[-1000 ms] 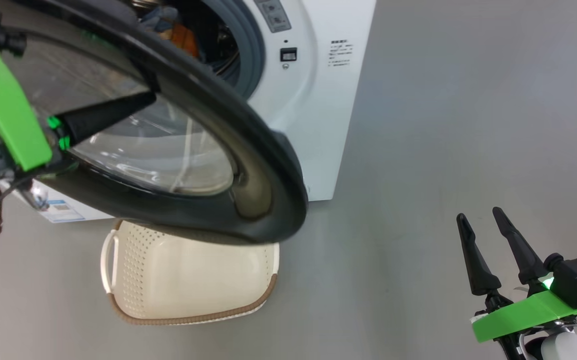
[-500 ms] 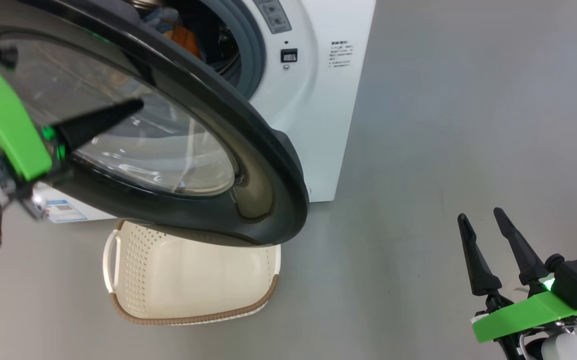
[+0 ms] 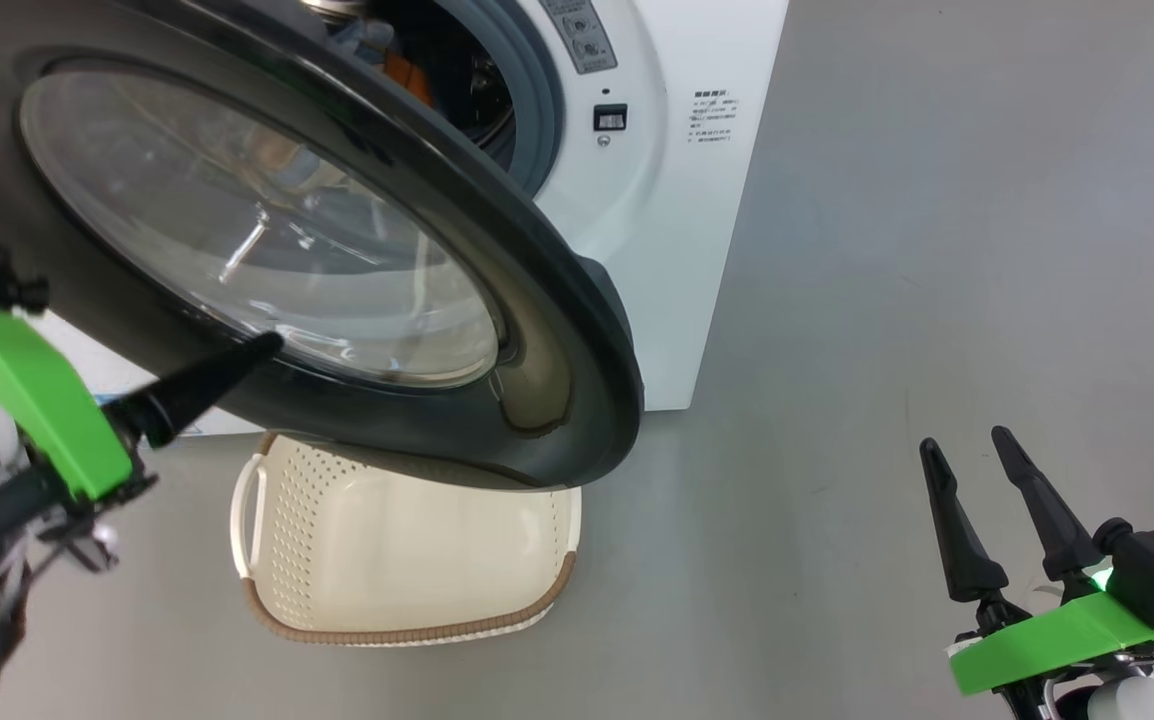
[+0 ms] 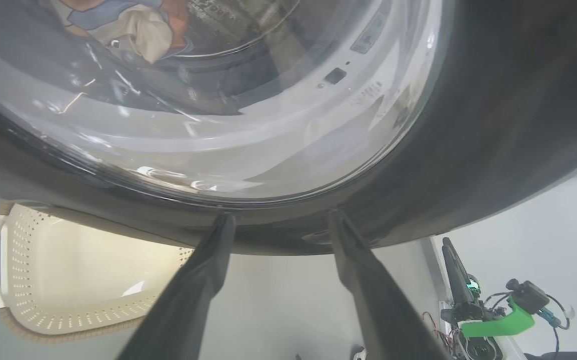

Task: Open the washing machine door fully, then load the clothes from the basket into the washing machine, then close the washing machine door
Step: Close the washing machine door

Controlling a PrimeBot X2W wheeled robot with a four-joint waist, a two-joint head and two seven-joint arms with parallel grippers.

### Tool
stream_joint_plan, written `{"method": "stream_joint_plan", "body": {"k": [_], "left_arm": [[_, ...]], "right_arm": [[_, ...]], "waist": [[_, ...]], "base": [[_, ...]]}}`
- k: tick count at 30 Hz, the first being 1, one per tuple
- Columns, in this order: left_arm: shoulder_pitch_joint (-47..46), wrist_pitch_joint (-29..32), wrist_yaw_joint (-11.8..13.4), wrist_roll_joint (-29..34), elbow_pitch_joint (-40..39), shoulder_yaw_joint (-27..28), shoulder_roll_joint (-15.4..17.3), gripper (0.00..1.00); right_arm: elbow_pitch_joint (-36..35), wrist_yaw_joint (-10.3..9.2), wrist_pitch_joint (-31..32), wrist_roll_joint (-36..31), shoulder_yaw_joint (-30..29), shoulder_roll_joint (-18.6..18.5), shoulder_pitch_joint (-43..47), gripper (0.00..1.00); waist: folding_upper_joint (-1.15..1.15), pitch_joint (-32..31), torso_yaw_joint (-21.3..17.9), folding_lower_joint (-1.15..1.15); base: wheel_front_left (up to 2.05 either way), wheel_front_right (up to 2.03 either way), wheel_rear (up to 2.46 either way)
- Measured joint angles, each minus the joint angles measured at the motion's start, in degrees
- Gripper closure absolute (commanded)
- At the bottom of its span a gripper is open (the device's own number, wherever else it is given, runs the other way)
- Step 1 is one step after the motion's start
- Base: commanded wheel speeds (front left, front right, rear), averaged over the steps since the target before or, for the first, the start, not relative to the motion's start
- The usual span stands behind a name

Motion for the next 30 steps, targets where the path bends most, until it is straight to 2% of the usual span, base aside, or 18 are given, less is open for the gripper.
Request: {"method": "stream_joint_plan", "body": {"k": [19,30], "left_arm": [[16.8,-19.5,0.0,-0.8,-0.7,-2.1,2.5,0.0],[22.9,-33.5,0.0,4.1,4.1,-7.3,3.0,0.0]], "right_arm": [[-0.4,0.0,0.0,0.0,-1.2,-0.3,1.3,0.0],[-0.3,0.0,0.0,0.0,-1.2,-0.3,1.3,0.0]], "waist": [[0.0,0.1,-1.5,0.0],[0.0,-0.3,-4.4,0.0]], "base": [[0.0,0.0,0.0],[0.0,0.0,0.0]]}}
